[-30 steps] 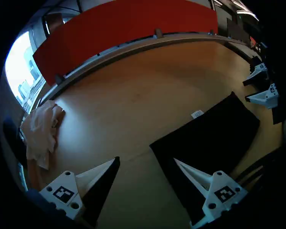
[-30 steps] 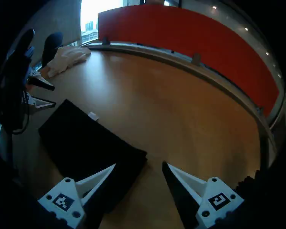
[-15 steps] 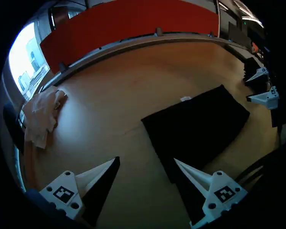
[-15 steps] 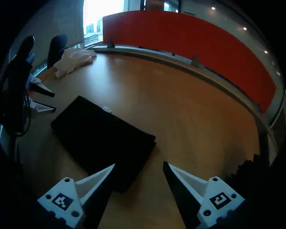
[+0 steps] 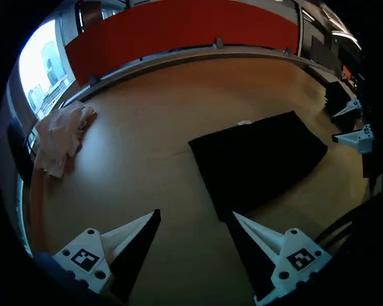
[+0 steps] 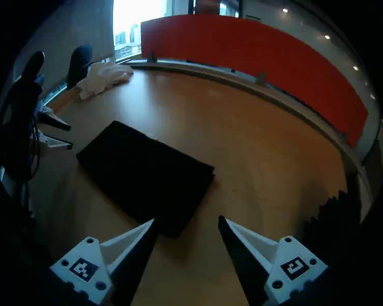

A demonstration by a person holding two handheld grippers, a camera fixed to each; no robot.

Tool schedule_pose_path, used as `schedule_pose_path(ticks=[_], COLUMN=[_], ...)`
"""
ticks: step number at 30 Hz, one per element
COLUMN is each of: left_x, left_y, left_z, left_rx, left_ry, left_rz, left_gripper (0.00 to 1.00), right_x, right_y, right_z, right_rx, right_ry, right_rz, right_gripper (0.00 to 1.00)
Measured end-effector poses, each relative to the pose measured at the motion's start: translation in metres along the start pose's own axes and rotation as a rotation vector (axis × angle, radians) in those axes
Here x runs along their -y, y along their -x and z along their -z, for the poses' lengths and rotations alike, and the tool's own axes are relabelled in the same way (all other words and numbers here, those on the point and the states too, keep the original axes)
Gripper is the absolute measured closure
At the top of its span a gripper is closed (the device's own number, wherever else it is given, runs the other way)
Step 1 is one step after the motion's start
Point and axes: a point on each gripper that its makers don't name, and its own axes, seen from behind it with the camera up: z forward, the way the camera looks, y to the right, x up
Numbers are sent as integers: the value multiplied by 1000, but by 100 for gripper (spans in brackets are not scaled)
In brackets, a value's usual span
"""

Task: Fold towel

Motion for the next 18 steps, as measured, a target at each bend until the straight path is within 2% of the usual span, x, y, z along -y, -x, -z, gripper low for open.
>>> schedule_pose_path(ticks=[8,18], left_x=[11,25], left_y=[10,38], left_z=[18,51], left_rx=[-14,-12], left_ry=[-34,-85], left_rz=[63,161], left_gripper=[6,6], right_x=[5,8], right_y=[-1,-4], right_z=[-1,-5], right_rx=[5,11], right_ry=[-31,-66], right_rz=[37,93], right_gripper=[13,13])
